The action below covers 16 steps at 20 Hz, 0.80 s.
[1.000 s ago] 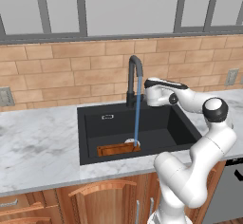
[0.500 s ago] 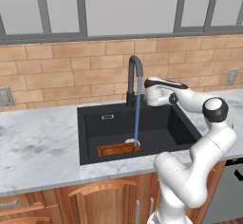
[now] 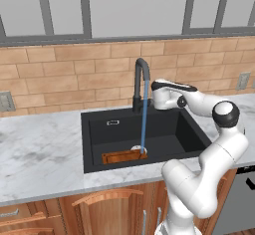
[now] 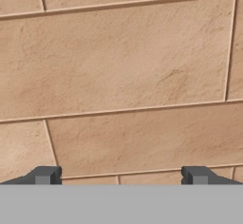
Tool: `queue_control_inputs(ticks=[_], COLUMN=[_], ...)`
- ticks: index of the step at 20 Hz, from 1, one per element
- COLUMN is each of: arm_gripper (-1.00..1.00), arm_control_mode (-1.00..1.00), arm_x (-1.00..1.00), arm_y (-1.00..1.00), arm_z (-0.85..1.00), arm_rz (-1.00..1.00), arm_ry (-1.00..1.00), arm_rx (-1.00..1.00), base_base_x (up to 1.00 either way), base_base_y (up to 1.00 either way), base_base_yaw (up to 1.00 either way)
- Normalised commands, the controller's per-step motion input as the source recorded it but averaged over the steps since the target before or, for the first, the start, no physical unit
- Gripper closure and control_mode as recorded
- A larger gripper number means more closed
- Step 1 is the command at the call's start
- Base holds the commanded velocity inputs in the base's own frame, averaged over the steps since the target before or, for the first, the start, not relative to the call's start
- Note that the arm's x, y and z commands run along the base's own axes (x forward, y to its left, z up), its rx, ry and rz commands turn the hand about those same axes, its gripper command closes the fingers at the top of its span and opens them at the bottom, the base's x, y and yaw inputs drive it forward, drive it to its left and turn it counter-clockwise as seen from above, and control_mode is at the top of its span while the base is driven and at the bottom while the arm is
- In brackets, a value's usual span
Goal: Turn on the sink faucet with hot water and rinse the cutting board for ten seconds, then turn off the faucet. Push the cutting board to reach the water if necessary.
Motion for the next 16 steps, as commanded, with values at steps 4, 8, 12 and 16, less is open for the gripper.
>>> queue_control_inputs(ticks=[4,8,12,16], arm_gripper=[-1.00,-1.00,-1.00,-1.00], arm_control_mode=[-1.00,-1.00,-1.00,-1.00], arm_x=[0.00,0.00,0.00,0.00], arm_y=[-0.03,-0.17,-0.30,-0.28], arm_z=[0.10,0.00,0.00,0.00], arm_rz=[0.00,0.00,0.00,0.00], arm_ry=[0.00,0.00,0.00,0.00], arm_rx=[0.00,0.00,0.00,0.00], base_base_x=[0.00,0.00,0.00,0.00], base_base_y=[0.00,0.00,0.00,0.00], base_base_yaw=[0.00,0.00,0.00,0.00])
